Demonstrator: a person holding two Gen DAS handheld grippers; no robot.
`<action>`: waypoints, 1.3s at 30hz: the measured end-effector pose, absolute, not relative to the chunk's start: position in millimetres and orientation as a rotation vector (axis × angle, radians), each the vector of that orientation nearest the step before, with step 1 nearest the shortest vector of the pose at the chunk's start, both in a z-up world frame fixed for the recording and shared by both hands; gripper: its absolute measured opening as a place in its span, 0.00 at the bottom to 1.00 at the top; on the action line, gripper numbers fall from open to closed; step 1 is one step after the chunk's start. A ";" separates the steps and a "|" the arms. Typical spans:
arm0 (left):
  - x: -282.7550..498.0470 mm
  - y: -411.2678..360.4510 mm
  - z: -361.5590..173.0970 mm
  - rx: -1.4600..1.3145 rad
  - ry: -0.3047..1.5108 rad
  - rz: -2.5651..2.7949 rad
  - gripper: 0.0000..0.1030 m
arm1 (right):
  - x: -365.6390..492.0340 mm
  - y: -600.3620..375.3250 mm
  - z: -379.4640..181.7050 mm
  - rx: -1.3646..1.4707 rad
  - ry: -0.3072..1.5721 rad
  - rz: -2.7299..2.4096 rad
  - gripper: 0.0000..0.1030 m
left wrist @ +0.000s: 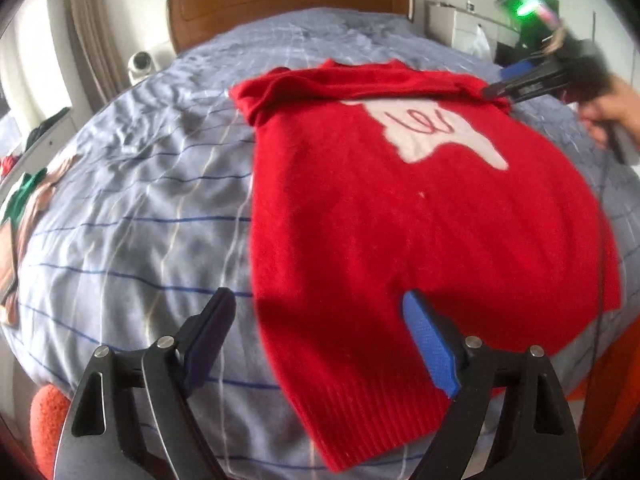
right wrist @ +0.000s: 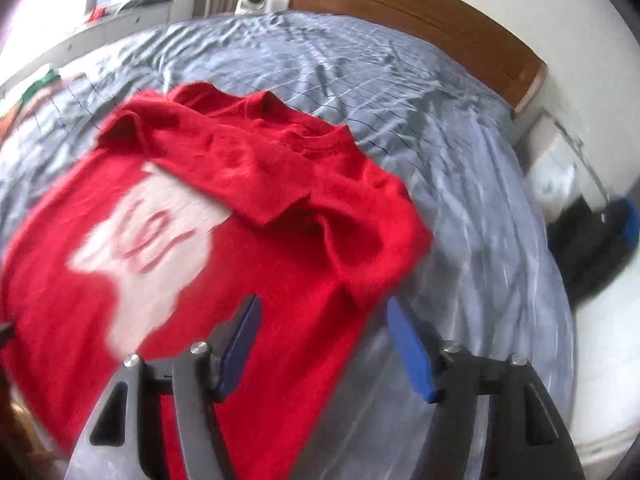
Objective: Fold small clothes
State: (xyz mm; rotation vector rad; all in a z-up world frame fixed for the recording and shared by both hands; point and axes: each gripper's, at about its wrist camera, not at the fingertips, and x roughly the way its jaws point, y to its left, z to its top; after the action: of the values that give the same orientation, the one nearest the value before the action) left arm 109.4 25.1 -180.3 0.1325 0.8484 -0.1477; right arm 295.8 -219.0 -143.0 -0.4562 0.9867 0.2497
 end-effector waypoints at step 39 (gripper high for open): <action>111.4 25.5 -190.5 0.133 0.877 -0.132 0.89 | 311.4 -266.5 -197.6 -0.256 1.139 0.281 0.10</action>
State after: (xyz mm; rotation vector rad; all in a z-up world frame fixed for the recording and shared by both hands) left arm 111.4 25.5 -190.5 0.1329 0.8769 -0.1320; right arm 311.4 -266.5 -197.6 -0.2564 1.1387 0.2810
